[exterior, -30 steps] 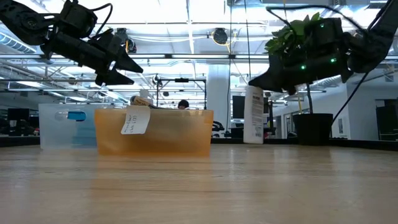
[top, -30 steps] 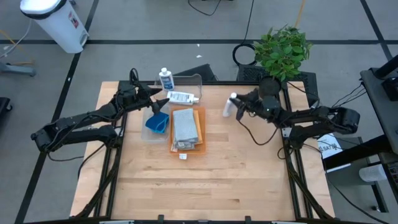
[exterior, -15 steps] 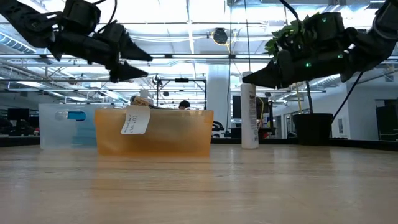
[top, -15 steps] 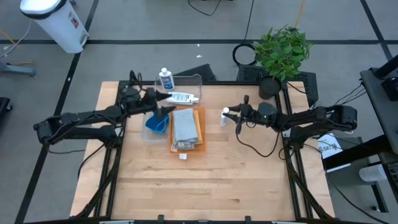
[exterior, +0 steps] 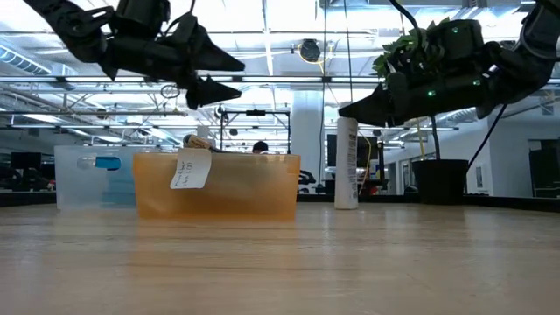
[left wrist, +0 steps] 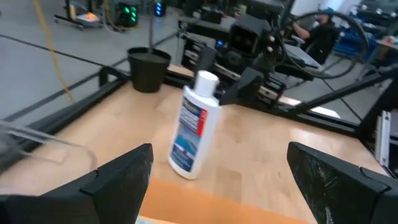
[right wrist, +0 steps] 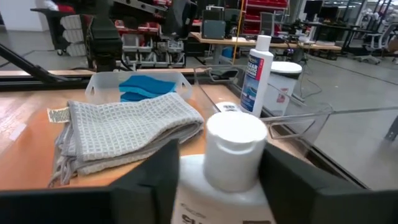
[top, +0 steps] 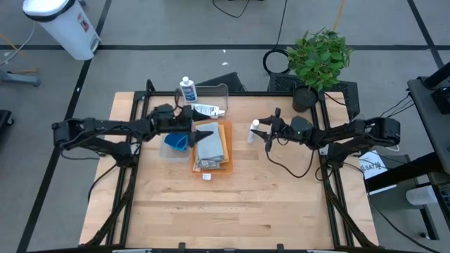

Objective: Pick & Place Kitchen Items
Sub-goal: Put the plastic restorer bottle into the transparent bin, then return to Home Position

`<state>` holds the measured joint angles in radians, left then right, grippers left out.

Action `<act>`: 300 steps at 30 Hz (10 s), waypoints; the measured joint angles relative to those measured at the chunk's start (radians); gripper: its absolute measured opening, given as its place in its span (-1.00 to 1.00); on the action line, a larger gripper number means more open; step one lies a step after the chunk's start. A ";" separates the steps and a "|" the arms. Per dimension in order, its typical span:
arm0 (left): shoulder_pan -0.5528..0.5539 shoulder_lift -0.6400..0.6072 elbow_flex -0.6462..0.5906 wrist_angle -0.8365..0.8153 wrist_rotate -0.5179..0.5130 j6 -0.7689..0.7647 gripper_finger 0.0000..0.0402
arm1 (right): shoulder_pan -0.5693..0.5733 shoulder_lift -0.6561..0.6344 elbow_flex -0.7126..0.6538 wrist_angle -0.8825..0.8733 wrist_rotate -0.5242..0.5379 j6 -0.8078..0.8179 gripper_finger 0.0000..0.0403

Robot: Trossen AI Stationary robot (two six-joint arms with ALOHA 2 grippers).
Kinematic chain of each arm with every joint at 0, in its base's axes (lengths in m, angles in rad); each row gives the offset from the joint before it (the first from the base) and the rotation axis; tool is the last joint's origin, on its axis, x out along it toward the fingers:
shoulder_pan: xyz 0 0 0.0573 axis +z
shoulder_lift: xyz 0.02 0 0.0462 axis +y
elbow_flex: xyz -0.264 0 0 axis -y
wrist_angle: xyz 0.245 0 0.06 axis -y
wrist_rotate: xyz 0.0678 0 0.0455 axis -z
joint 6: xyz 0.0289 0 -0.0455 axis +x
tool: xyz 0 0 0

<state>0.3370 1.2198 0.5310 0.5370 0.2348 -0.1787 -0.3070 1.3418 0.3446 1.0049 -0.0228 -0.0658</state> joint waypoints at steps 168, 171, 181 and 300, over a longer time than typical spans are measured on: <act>0.272 0.224 0.370 -0.279 -0.117 0.170 0.67 | 0.123 -0.439 0.000 -0.281 0.052 -0.059 0.60; 0.272 0.121 0.370 -0.398 0.043 0.173 0.70 | 0.123 -0.439 0.000 -0.282 0.052 -0.059 0.60; 0.231 -0.145 0.370 -0.618 0.709 0.180 0.68 | 0.123 -0.439 0.000 -0.285 0.052 -0.052 0.60; -0.148 -1.166 -0.515 -0.481 -0.241 0.103 0.68 | 0.123 -1.107 -0.293 -0.854 0.258 -0.002 0.60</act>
<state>0.1893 0.0540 0.0158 0.0559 -0.0059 -0.0759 -0.1841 0.2348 0.0521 0.1505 0.2348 -0.0677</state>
